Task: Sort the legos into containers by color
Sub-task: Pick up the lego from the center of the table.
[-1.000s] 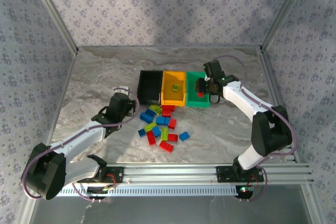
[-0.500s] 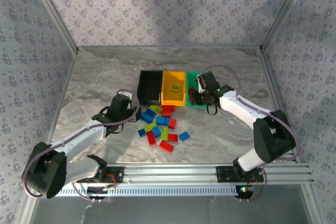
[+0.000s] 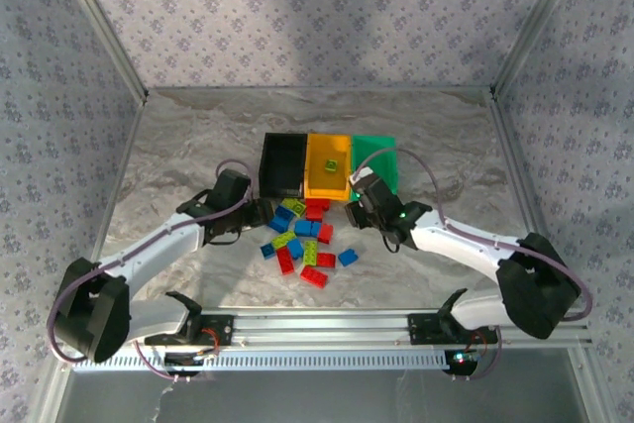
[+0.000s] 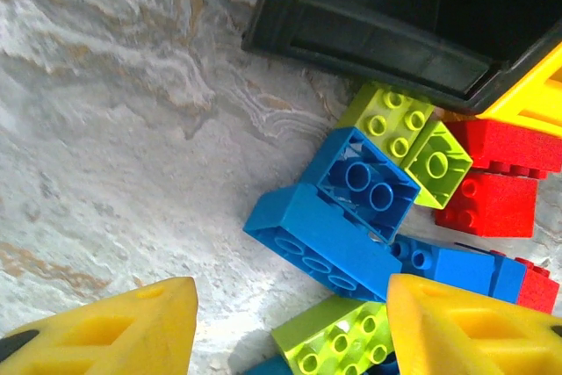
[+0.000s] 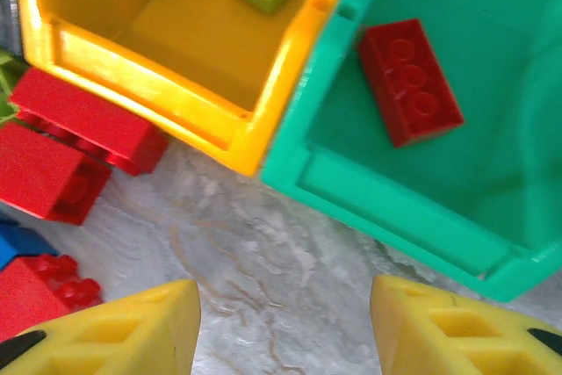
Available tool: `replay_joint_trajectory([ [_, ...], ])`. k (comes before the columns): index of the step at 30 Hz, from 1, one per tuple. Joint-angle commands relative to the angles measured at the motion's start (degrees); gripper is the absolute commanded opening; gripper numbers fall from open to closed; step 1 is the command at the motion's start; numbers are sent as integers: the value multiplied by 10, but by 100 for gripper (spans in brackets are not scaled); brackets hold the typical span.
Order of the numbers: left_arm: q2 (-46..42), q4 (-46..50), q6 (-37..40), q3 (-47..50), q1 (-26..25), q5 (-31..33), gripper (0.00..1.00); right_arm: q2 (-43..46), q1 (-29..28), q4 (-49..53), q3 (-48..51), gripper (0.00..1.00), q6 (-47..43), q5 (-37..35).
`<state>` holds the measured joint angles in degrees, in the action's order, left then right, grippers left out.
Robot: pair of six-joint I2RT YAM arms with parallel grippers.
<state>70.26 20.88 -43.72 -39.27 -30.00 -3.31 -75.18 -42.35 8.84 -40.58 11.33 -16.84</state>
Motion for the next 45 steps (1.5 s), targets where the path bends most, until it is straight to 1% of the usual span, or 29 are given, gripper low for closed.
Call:
replay_joint_trajectory([
  [1, 20, 45, -47, -27, -5, -27, 59, 34, 6, -31, 26, 56, 10, -45],
  [6, 33, 55, -66, -33, -11, -19, 59, 72, 9, -32, 47, 56, 19, -76],
  [9, 40, 65, -80, -40, -14, -15, 59, 79, 20, -32, 55, 56, 31, -66],
  [19, 86, 88, -122, -71, -42, 10, 59, 80, 25, -42, 61, 56, 45, -49],
  [23, 115, 98, -120, -97, -44, 27, 59, 80, 26, -41, 61, 57, 43, -51],
  [29, 177, 106, -111, -145, -53, 25, 59, 80, 41, -38, 65, 57, 45, -54],
  [33, 205, 101, -110, -152, -61, 22, 58, 81, 46, -39, 67, 57, 46, -51],
  [40, 226, 101, -109, -149, -63, 32, 58, 80, 50, -42, 70, 57, 47, -50],
  [41, 229, 103, -108, -150, -64, 34, 57, 80, 52, -42, 70, 57, 48, -49],
  [42, 232, 104, -107, -149, -63, 34, 50, 81, 53, -42, 70, 57, 48, -48],
  [43, 233, 106, -108, -150, -63, 35, 49, 81, 53, -42, 70, 57, 48, -48],
  [44, 234, 108, -108, -149, -64, 34, 42, 81, 53, -42, 70, 57, 48, -48],
  [45, 231, 109, -109, -147, -64, 34, 42, 82, 53, -43, 71, 57, 48, -47],
])
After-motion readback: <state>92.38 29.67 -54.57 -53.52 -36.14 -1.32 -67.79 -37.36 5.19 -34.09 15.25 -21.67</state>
